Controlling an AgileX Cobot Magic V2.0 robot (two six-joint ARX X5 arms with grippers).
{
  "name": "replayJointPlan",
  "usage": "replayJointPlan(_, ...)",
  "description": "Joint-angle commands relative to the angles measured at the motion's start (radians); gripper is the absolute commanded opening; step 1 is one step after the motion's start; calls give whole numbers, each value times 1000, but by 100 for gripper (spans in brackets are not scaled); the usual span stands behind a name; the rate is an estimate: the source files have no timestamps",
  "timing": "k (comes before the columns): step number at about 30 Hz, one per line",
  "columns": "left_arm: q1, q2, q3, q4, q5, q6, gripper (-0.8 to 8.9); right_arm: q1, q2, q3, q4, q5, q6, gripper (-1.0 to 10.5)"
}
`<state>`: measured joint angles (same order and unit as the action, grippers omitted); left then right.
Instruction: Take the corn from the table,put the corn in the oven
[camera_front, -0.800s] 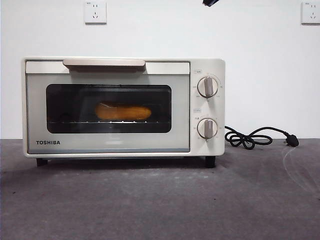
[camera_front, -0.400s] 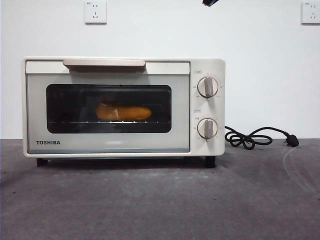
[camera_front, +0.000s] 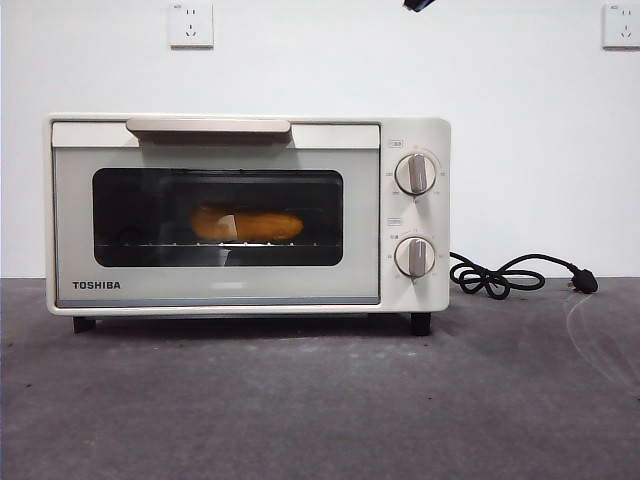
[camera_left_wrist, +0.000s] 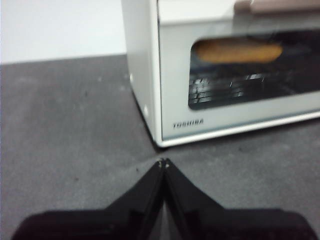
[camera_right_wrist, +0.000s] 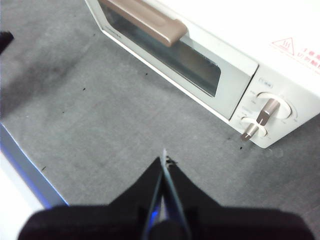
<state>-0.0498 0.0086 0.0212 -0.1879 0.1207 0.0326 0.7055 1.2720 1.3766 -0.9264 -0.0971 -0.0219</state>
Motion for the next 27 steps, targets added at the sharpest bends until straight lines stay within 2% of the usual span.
replayJointPlan(1,6,-2,-8,8,-1,-9,-4,1,0,2,6,5,8,-12)
replayJointPlan(27,6,42,-6,13,-16,-3,-4,0,0,2,6,27,8,-11)
